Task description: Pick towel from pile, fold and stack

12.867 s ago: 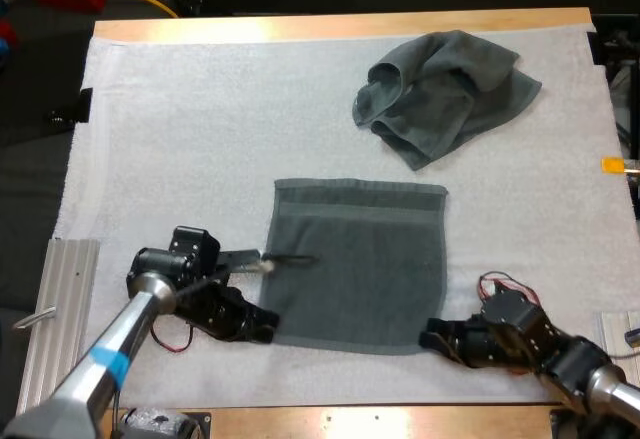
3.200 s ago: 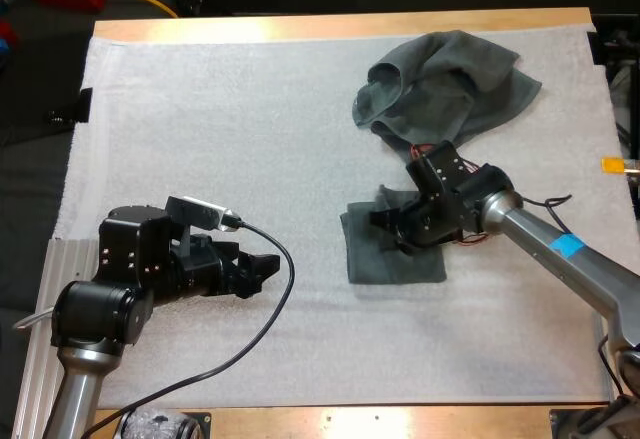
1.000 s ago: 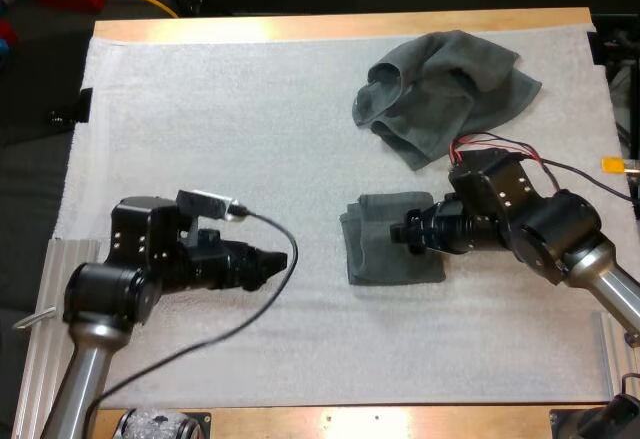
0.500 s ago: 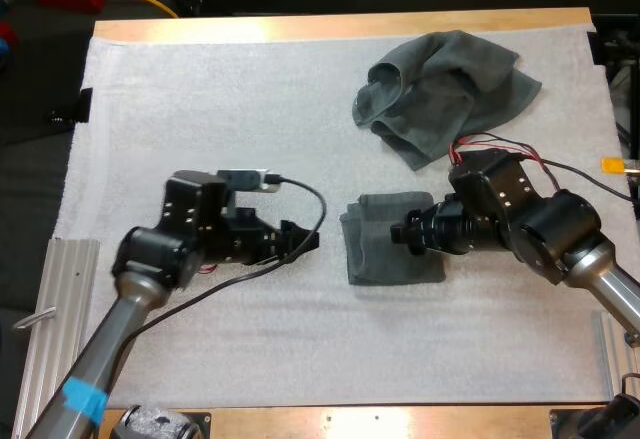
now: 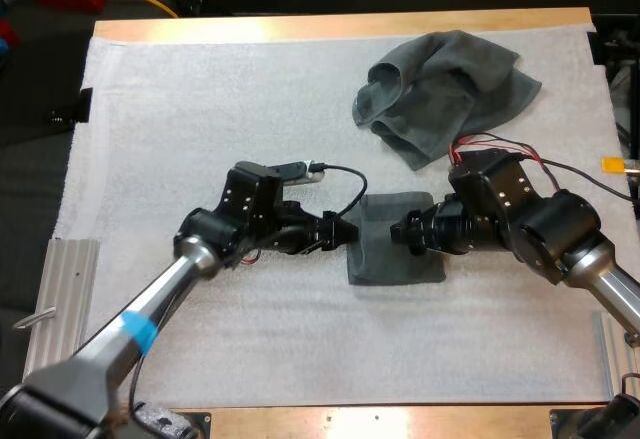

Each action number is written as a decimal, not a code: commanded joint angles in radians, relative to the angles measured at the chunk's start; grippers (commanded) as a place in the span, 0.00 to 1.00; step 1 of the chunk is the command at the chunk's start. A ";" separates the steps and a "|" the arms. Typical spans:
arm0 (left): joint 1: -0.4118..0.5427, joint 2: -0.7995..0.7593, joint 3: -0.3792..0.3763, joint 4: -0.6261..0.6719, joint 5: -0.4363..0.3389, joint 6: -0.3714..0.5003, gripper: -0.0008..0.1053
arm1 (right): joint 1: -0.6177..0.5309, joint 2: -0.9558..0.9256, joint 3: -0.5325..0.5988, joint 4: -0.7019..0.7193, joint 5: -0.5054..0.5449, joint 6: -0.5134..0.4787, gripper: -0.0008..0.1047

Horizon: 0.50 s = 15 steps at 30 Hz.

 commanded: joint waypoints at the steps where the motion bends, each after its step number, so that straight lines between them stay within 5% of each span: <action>1: -0.004 0.019 -0.003 -0.033 0.022 -0.027 0.67 | 0.000 -0.006 -0.006 0.009 0.005 -0.012 0.65; 15: -0.004 0.218 -0.003 -0.218 0.101 -0.151 0.67 | 0.000 -0.006 -0.006 0.007 0.005 -0.014 0.65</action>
